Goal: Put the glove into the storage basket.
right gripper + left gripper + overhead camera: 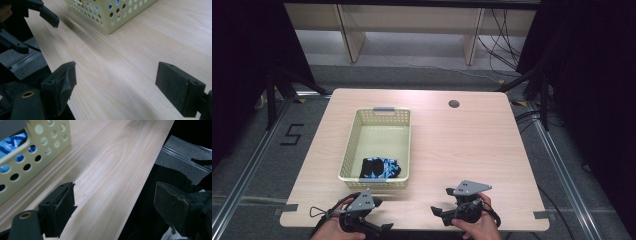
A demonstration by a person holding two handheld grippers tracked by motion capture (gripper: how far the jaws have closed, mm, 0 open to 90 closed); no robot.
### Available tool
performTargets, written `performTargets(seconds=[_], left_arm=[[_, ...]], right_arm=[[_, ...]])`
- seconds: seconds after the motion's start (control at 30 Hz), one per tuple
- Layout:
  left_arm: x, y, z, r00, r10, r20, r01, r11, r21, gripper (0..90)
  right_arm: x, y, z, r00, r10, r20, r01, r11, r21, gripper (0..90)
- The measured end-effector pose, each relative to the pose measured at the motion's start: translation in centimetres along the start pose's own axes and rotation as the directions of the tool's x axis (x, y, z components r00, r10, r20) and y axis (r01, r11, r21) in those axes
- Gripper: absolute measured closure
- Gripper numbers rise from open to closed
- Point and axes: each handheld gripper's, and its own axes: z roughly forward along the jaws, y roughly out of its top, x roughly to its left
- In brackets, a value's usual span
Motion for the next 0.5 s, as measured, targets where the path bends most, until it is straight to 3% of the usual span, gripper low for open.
performTargets(seconds=[0.07, 0.1, 0.13, 0.17, 0.3, 0.43, 0.47, 0.5], left_arm=[[0.0, -0.1, 0.0, 0.9997, 0.023, 0.009, -0.023, 0.9997, 0.013, 16.7], [-0.2, -0.2, 0.1, 1.0000, -0.001, 0.008, 0.001, 0.9998, 0.018, 16.7], [-0.1, -0.2, 0.2, 0.9999, 0.012, -0.002, -0.012, 0.9996, 0.025, 16.7], [-0.1, -0.2, 0.2, 0.9996, 0.028, 0.008, -0.028, 0.9993, 0.023, 16.7], [-0.1, -0.2, 0.3, 0.9998, 0.017, 0.012, -0.017, 0.9997, 0.015, 16.7], [-0.2, -0.3, 0.3, 1.0000, -0.004, 0.005, 0.004, 0.9998, 0.021, 16.8], [0.0, -0.3, 0.3, 0.9995, 0.030, 0.007, -0.030, 0.9990, 0.033, 16.8], [-0.1, -0.3, 0.4, 0.9996, 0.025, 0.011, -0.025, 0.9993, 0.029, 16.8]], right_arm=[[-0.1, -0.3, 0.0, 0.9996, -0.020, -0.018, 0.021, 1.000, 0.016, 18.0], [0.0, -0.4, 0.0, 0.9997, -0.023, -0.008, 0.023, 1.000, 0.015, 18.0], [0.4, -0.6, -0.2, 1.0000, 0.004, 0.007, -0.004, 1.000, 0.030, 17.9], [0.2, -0.8, -0.1, 0.9996, -0.027, 0.002, 0.027, 1.000, 0.016, 17.9], [0.7, -1.1, -0.3, 0.9999, -0.011, 0.011, 0.010, 0.999, 0.042, 17.9], [0.7, -1.3, -0.4, 0.9990, -0.041, 0.020, 0.040, 0.998, 0.045, 17.9], [0.8, -1.4, -0.4, 0.9992, -0.034, 0.021, 0.034, 0.999, 0.040, 17.9], [0.7, -1.5, -0.4, 0.9993, -0.034, 0.019, 0.033, 0.999, 0.042, 17.9]])
